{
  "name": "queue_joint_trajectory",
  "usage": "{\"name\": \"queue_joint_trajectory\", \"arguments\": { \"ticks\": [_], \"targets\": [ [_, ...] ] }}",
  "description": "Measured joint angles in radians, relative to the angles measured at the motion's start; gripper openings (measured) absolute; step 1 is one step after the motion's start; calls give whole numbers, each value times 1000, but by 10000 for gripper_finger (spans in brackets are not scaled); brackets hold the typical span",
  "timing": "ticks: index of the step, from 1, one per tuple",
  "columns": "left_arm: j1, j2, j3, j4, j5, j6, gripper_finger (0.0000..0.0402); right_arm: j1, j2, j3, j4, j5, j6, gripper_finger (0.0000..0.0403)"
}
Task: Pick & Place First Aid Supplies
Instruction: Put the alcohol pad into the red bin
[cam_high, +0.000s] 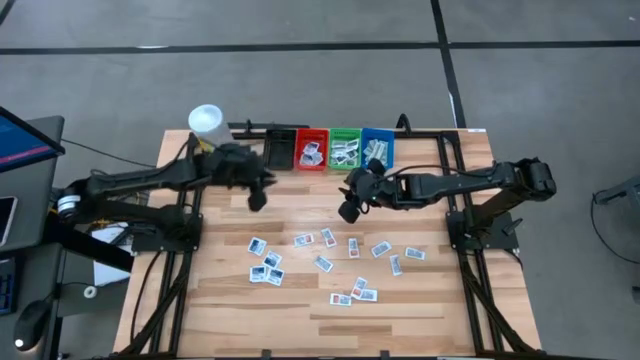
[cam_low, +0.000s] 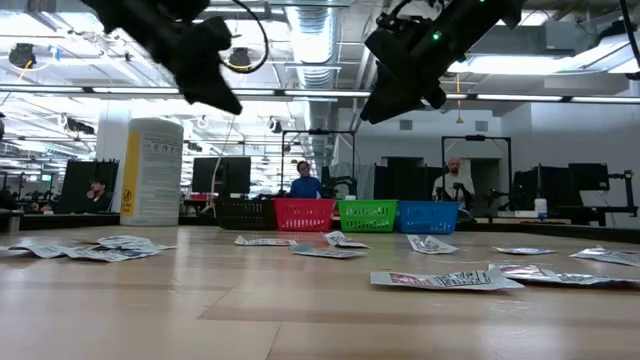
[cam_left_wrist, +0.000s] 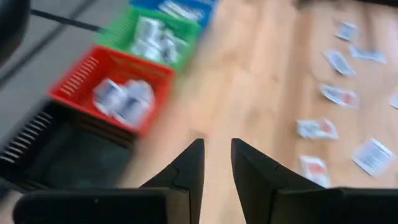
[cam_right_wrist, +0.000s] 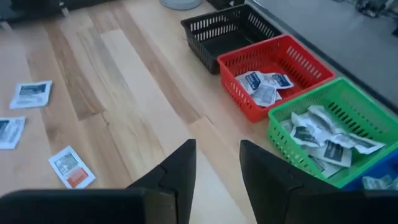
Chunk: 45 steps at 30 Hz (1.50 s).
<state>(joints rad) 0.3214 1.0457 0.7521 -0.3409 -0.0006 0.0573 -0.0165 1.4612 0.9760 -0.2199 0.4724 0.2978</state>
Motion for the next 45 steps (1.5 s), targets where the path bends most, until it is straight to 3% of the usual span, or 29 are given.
{"name": "queue_joint_trajectory", "arguments": {
  "ticks": [7,14,20,39,45],
  "targets": [
    [-191,-99,-155,-21,-3,-145,80,-14,0,0,-1,-3,-70,118],
    [-373,-56,-271,-21,-63,-272,80,-26,0,0,-2,-3,-97,118],
    [-476,-1,-334,-13,-109,-282,80,-21,0,0,-3,-4,-96,118],
    [-500,220,-365,26,-116,-280,80,10,0,0,-3,-5,-70,118],
    [-500,222,-369,43,-116,-262,67,10,0,0,-3,-5,-69,118]
  ]
}}
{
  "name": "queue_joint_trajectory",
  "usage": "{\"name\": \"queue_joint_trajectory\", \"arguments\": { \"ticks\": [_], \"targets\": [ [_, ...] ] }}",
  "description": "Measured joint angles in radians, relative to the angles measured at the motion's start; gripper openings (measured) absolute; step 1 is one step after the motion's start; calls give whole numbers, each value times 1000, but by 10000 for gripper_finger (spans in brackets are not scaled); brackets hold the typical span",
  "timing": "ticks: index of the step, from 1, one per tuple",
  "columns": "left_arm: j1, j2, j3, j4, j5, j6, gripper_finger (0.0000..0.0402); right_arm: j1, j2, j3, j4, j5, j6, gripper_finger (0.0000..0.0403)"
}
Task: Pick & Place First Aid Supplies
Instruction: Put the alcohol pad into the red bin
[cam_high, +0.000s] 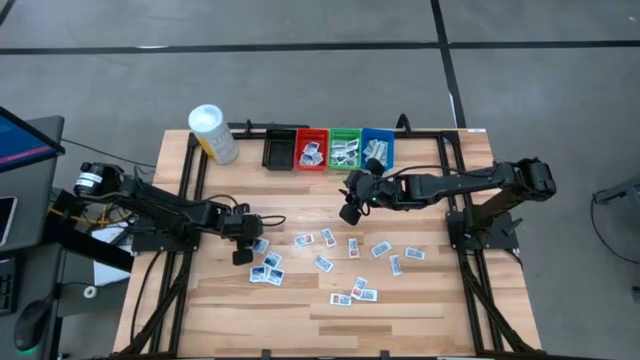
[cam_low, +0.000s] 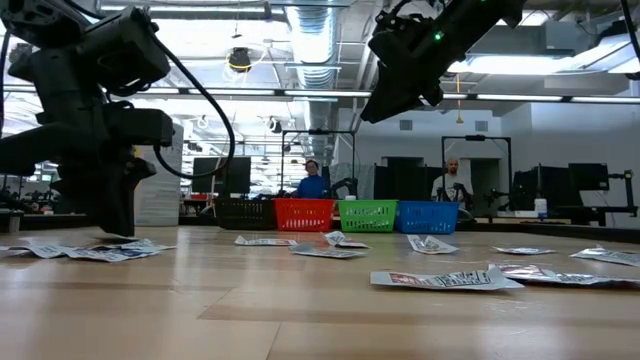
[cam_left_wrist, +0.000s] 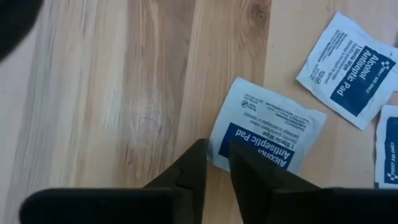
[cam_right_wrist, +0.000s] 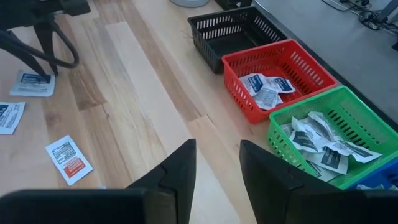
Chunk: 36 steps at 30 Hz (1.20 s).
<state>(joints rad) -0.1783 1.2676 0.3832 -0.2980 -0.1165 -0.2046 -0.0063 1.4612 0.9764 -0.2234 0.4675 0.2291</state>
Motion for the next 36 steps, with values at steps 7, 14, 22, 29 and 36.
{"name": "queue_joint_trajectory", "arguments": {
  "ticks": [7,14,22,29,36],
  "targets": [
    [2,-6,-3,8,1,21,7,0,0,0,0,0,0,118],
    [2,-12,-3,27,2,24,5,-1,0,0,0,0,8,118],
    [7,-113,-8,21,0,69,4,0,0,0,-1,0,8,118],
    [63,-194,-6,30,-73,70,6,-1,0,0,-1,0,8,118],
    [148,-250,-6,55,-79,70,6,-3,0,0,-2,1,8,118]
  ]
}}
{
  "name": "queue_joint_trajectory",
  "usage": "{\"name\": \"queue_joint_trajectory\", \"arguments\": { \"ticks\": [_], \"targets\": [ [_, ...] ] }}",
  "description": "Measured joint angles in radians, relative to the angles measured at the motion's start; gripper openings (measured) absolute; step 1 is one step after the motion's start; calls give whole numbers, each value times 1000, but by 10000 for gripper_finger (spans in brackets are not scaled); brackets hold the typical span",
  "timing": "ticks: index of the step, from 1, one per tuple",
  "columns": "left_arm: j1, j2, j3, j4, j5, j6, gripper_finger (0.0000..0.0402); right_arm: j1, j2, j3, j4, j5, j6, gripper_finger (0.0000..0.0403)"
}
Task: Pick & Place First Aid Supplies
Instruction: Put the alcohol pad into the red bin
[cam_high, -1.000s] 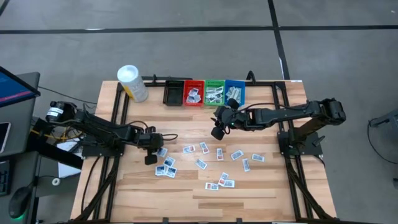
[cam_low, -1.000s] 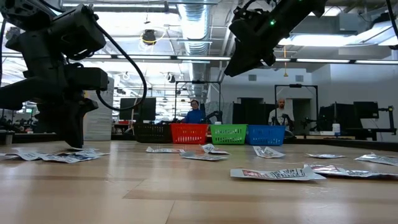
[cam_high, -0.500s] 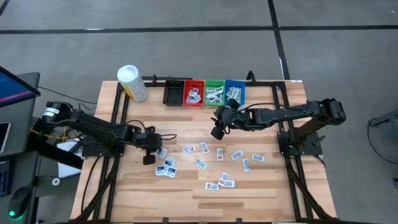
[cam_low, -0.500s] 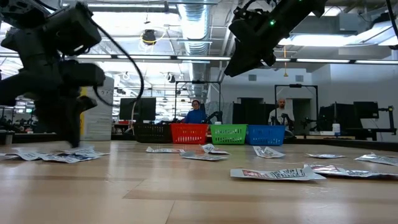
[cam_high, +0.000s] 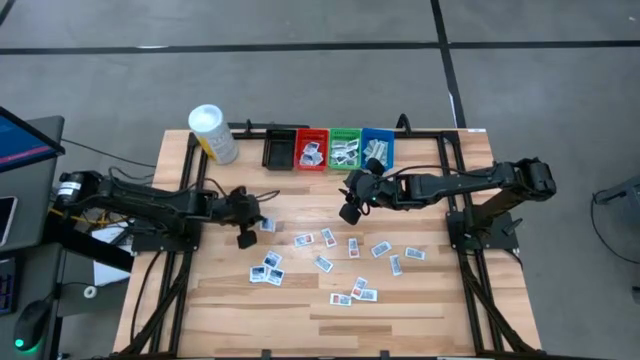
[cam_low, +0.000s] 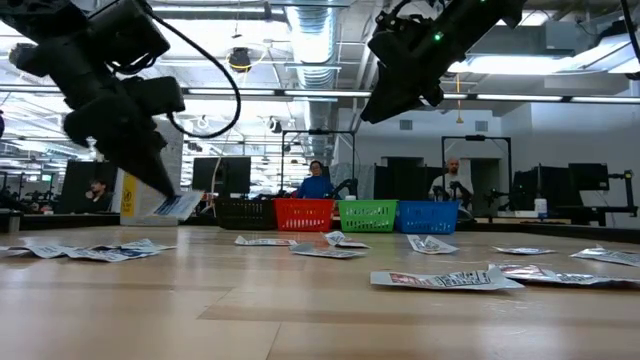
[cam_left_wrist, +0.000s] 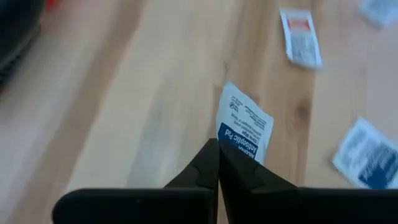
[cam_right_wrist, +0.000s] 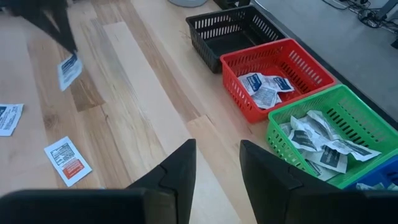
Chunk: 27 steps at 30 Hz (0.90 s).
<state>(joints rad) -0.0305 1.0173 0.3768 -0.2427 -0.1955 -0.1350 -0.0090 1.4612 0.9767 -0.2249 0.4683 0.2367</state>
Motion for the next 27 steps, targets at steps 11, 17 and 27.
{"name": "queue_joint_trajectory", "arguments": {
  "ticks": [11,17,27],
  "targets": [
    [133,-28,3,208,9,0,6,0,0,0,-17,0,0,118],
    [203,-20,3,350,11,46,5,-1,0,0,-22,2,0,118],
    [351,145,134,447,10,105,5,-15,0,0,-30,5,51,118]
  ]
}}
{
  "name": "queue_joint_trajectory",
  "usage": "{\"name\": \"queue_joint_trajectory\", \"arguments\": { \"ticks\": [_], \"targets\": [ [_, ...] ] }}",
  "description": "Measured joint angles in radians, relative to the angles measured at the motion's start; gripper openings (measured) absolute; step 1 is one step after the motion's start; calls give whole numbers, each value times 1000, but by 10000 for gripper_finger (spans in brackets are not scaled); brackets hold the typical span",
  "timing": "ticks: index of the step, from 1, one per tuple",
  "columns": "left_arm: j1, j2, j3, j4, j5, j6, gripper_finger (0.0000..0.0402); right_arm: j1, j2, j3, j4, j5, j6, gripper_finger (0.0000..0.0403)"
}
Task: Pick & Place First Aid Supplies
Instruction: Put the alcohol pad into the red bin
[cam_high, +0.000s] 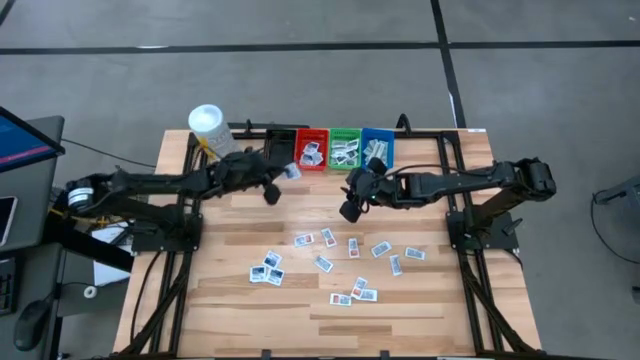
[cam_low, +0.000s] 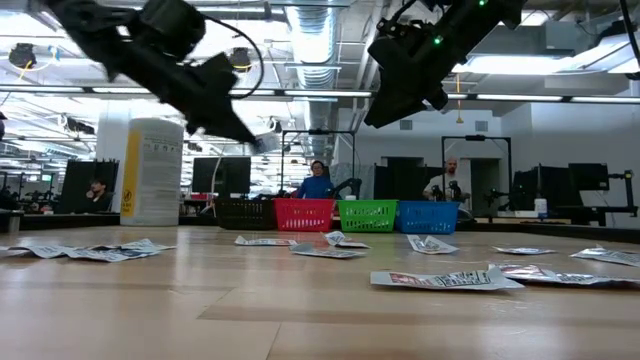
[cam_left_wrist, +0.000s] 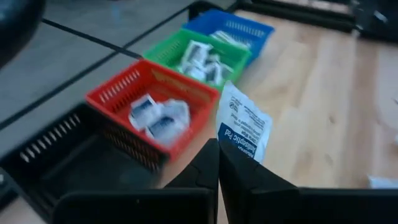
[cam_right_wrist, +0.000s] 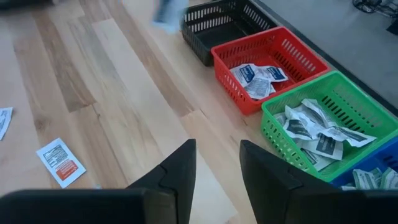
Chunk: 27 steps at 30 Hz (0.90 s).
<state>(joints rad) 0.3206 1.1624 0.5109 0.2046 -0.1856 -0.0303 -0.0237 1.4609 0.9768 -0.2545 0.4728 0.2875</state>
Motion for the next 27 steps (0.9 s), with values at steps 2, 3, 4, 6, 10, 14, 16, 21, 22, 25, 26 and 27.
{"name": "queue_joint_trajectory", "arguments": {
  "ticks": [2,3,4,6,10,14,16,21,22,25,26,27],
  "targets": [
    [27,68,47,37,8,4,5,0,0,0,0,0,2,118],
    [41,103,72,54,26,11,5,0,0,0,0,0,2,118],
    [55,139,99,65,40,20,6,1,0,0,-1,0,2,118],
    [79,213,160,75,55,25,6,1,0,0,-5,0,5,118],
    [122,351,274,77,73,27,5,1,0,0,-25,0,40,118],
    [161,472,355,78,111,42,7,1,0,0,-42,0,69,118],
    [178,510,382,78,112,49,7,1,0,0,-60,0,81,118],
    [216,548,406,84,112,49,6,1,0,0,-82,0,114,118],
    [223,549,406,84,112,49,7,1,0,0,-85,2,122,118],
    [238,549,406,88,112,49,11,1,0,0,-89,8,134,118],
    [242,549,406,89,112,49,11,1,0,0,-88,10,137,118],
    [244,549,406,89,112,49,11,1,0,0,-88,17,143,118]
  ]
}}
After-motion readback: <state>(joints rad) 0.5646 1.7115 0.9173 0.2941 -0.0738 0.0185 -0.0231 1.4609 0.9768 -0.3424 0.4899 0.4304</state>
